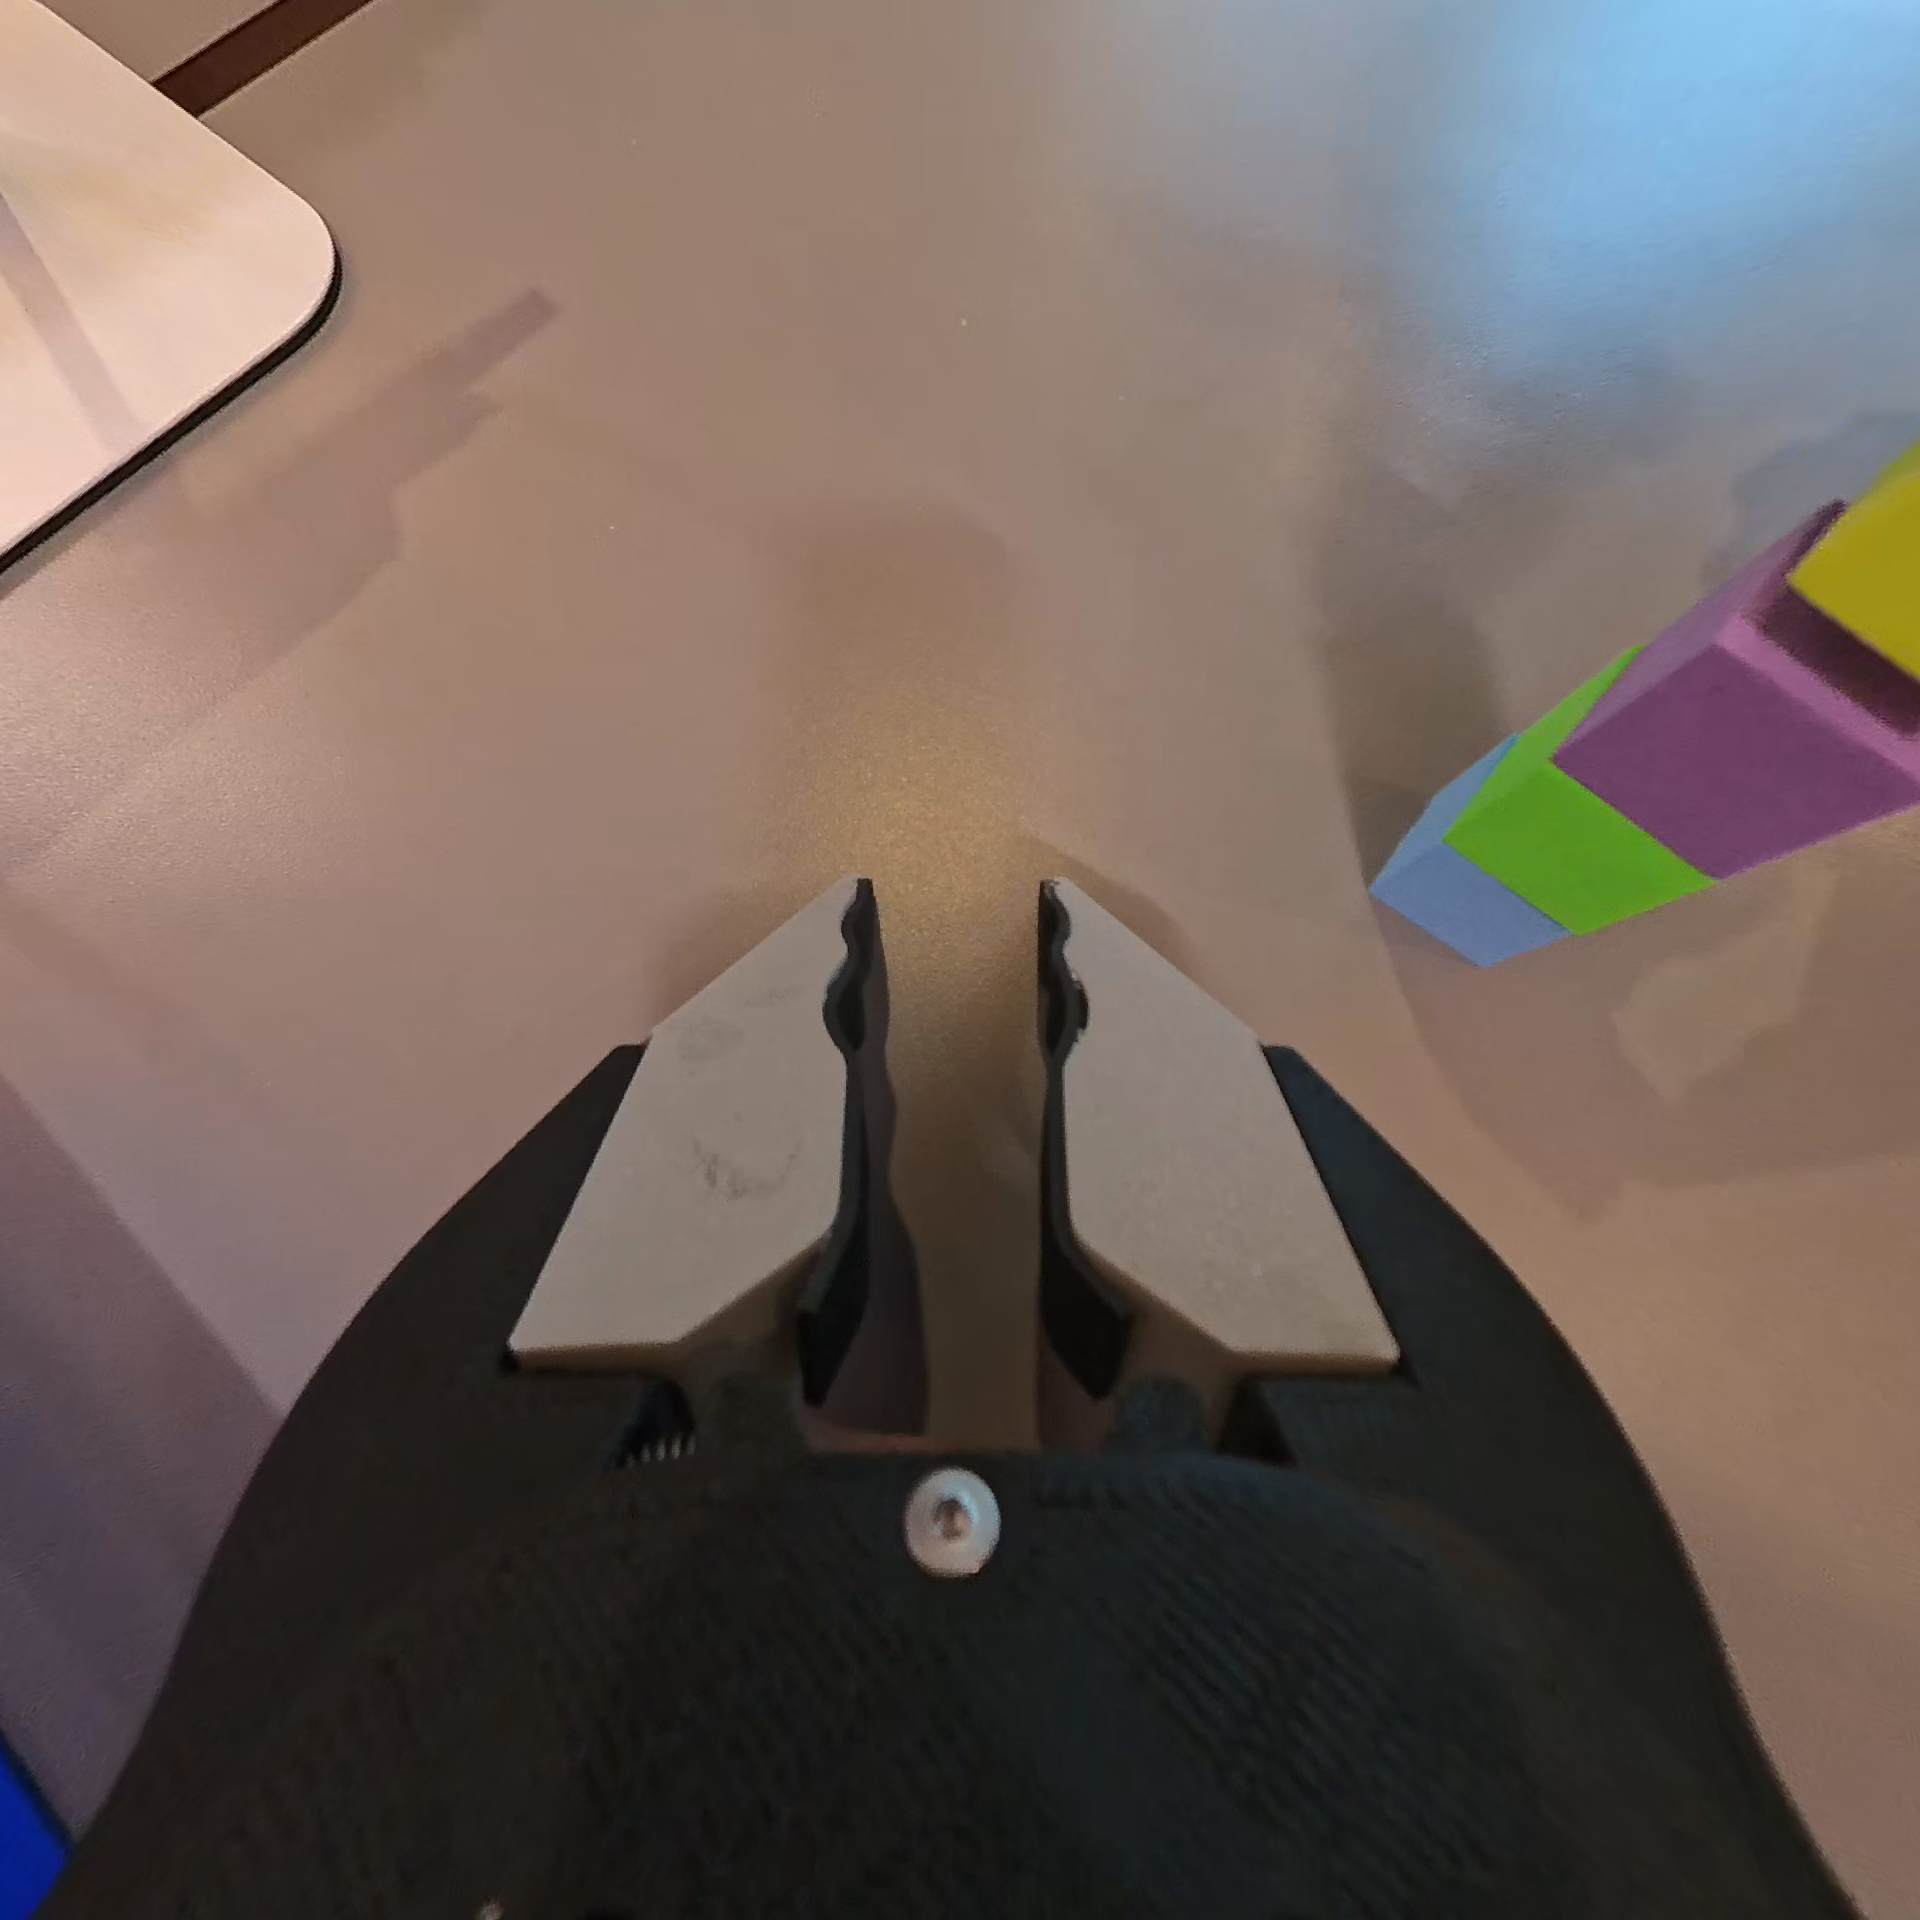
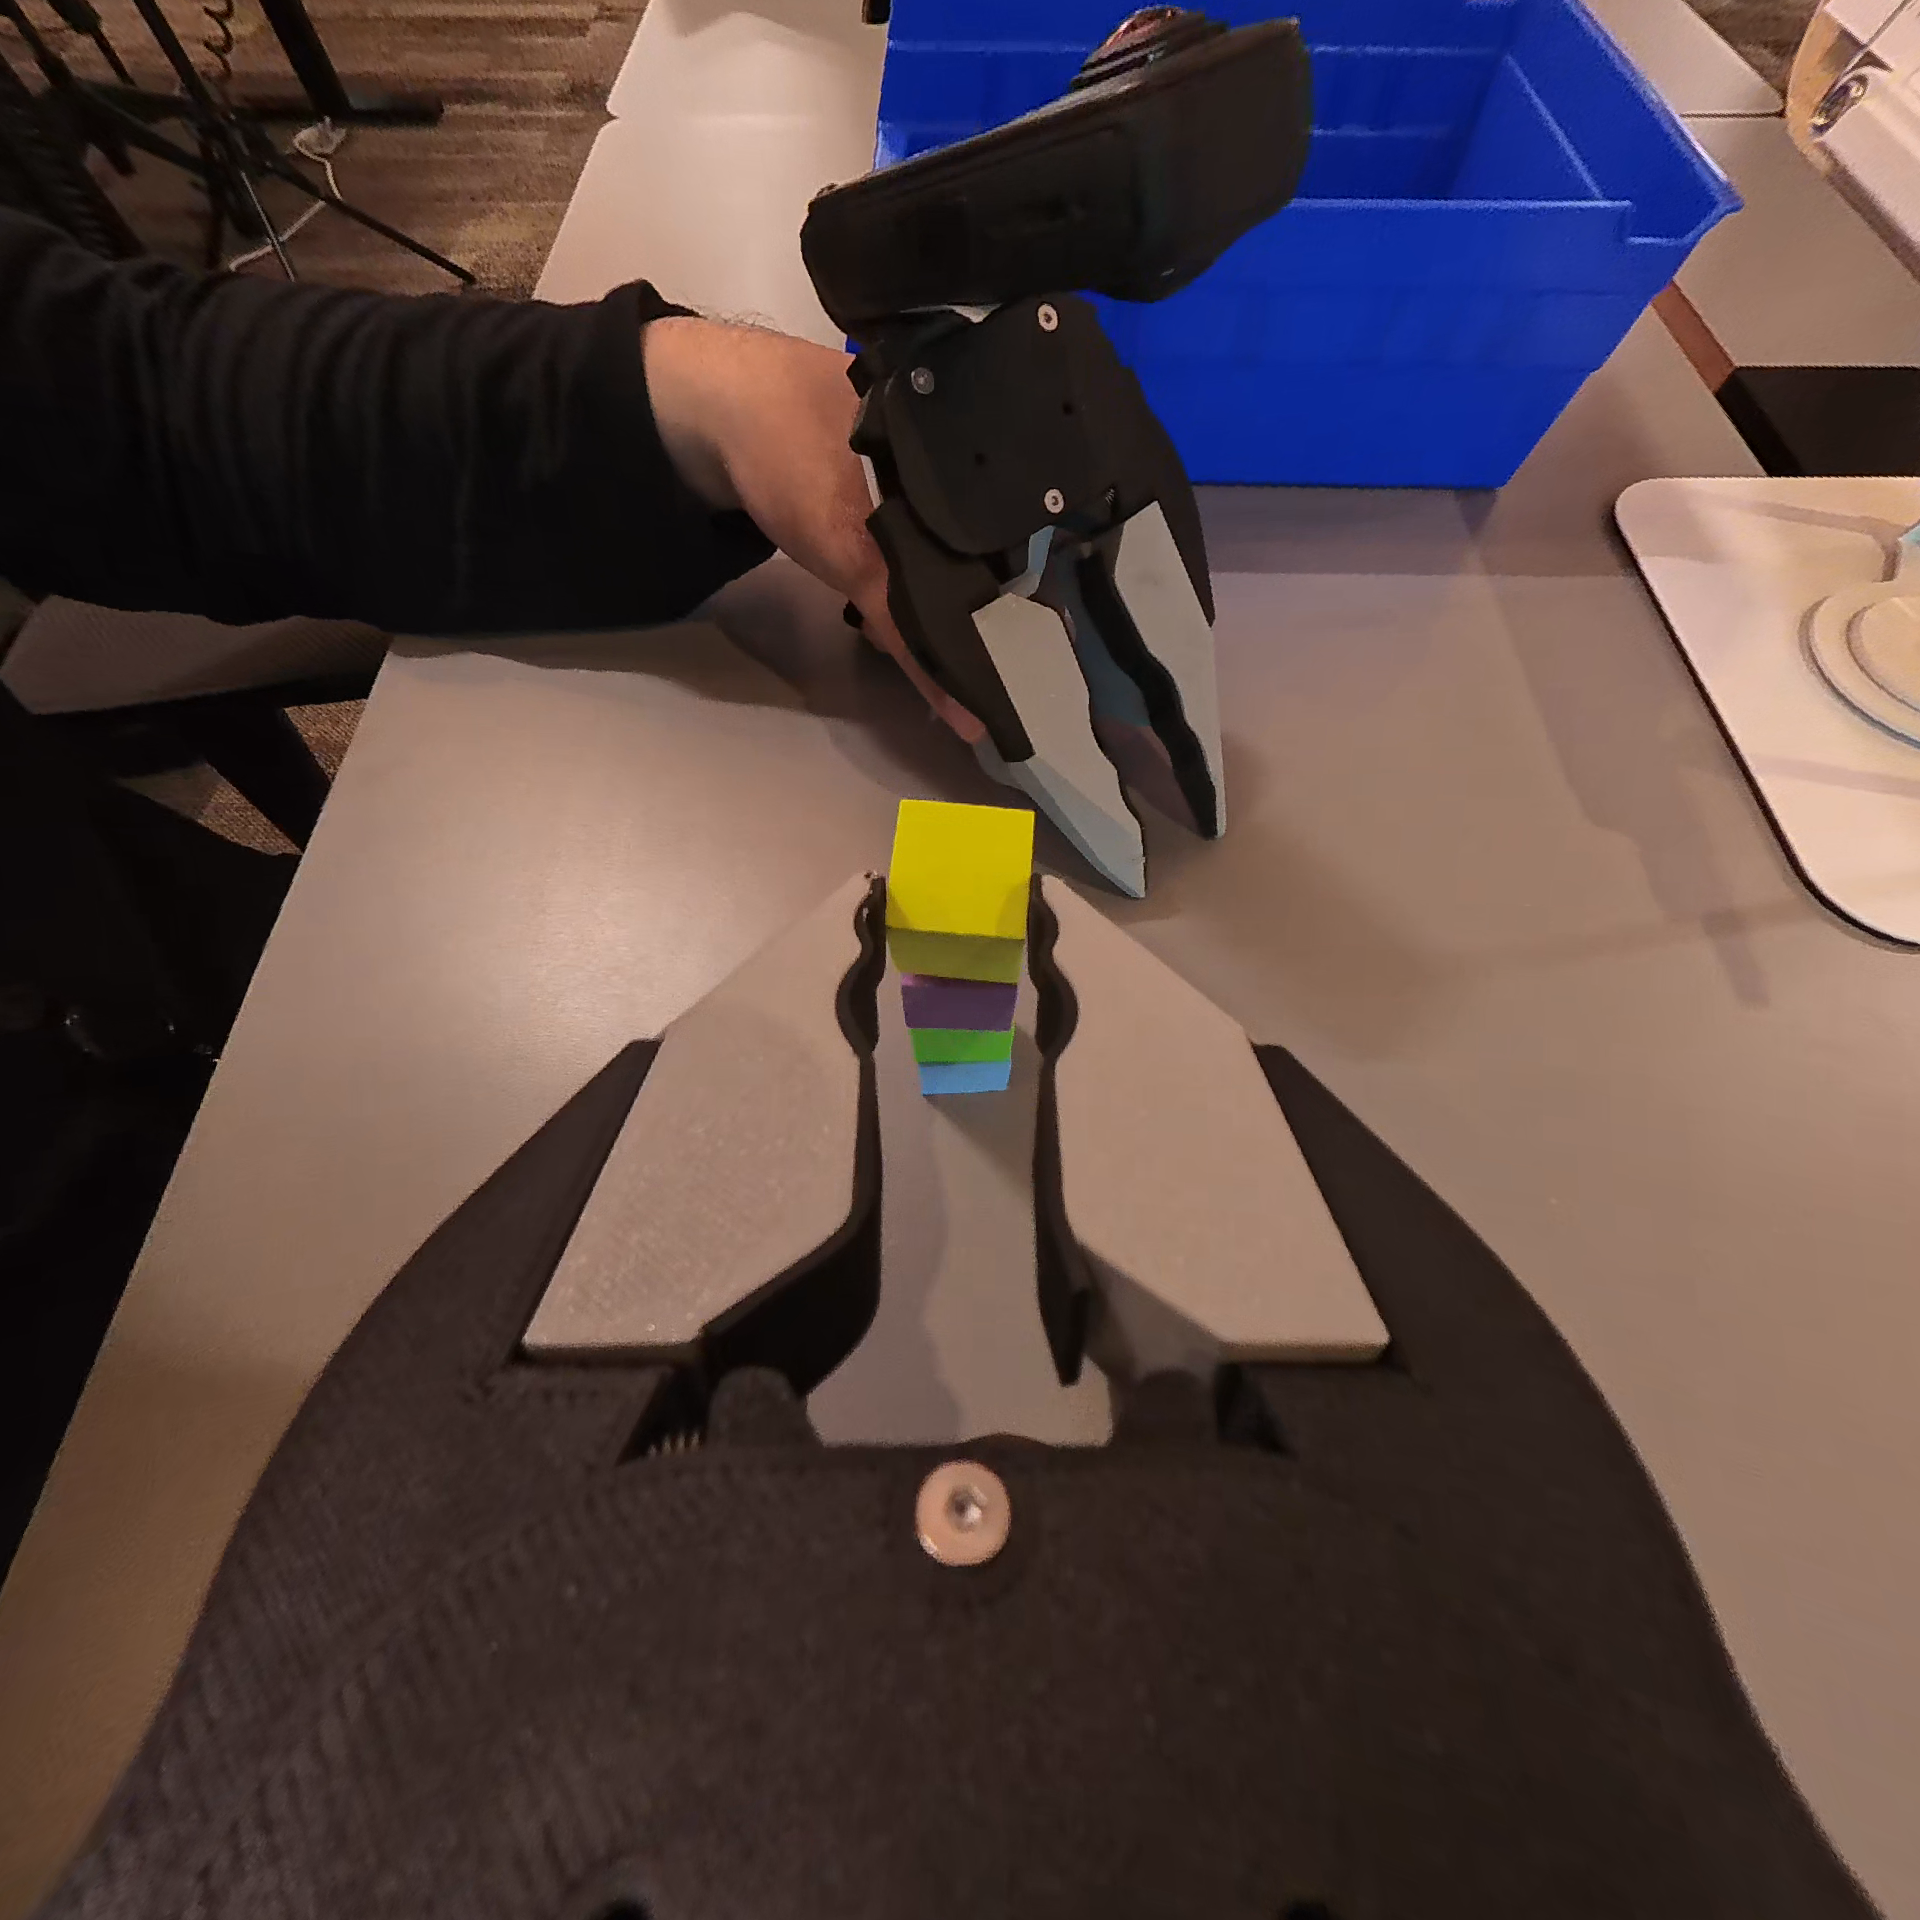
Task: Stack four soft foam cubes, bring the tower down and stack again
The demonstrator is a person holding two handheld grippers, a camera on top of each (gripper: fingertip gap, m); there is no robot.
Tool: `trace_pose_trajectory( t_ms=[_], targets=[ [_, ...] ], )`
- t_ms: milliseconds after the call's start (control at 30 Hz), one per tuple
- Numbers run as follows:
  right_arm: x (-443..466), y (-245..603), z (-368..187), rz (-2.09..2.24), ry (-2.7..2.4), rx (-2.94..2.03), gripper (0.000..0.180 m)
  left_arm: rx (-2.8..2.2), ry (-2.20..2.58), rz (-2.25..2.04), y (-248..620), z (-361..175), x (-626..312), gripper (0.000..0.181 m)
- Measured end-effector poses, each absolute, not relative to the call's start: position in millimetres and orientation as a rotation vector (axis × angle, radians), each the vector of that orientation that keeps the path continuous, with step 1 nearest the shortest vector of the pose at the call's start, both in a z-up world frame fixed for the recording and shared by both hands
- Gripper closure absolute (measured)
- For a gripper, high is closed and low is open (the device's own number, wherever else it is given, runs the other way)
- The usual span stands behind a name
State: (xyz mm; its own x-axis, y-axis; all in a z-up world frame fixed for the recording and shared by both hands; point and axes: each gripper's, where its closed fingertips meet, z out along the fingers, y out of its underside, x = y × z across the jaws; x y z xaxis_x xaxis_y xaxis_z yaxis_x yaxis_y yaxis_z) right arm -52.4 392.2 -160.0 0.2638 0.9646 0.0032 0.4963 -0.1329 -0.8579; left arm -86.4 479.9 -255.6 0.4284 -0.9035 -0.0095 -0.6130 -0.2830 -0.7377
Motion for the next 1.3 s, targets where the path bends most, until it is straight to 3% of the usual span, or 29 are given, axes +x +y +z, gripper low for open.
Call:
trace_pose_trajectory(
  t_ms=[333,667,867,1033,1300],
  targets=[
    [-53,393,-166,0.732,-1.364,-1.769,0.155,-2.006,1.278,-0.549,480,-256,-86,0.151],
    [-45,398,-164,0.657,-1.292,-1.762,0.136,-2.006,1.278,-0.549,480,-256,-86,0.151],
    [-23,407,-128,0.549,-1.089,-1.59,0.149,-2.004,1.28,-0.548,480,-256,-86,0.151],
    [-32,390,-110,0.609,-1.116,-1.463,0.149,-2.004,1.281,-0.548,480,-256,-86,0.152],
    [-70,344,-150,0.709,-1.45,-1.476,0.148,-2.004,1.281,-0.55,480,-256,-86,0.152]
  ],
)
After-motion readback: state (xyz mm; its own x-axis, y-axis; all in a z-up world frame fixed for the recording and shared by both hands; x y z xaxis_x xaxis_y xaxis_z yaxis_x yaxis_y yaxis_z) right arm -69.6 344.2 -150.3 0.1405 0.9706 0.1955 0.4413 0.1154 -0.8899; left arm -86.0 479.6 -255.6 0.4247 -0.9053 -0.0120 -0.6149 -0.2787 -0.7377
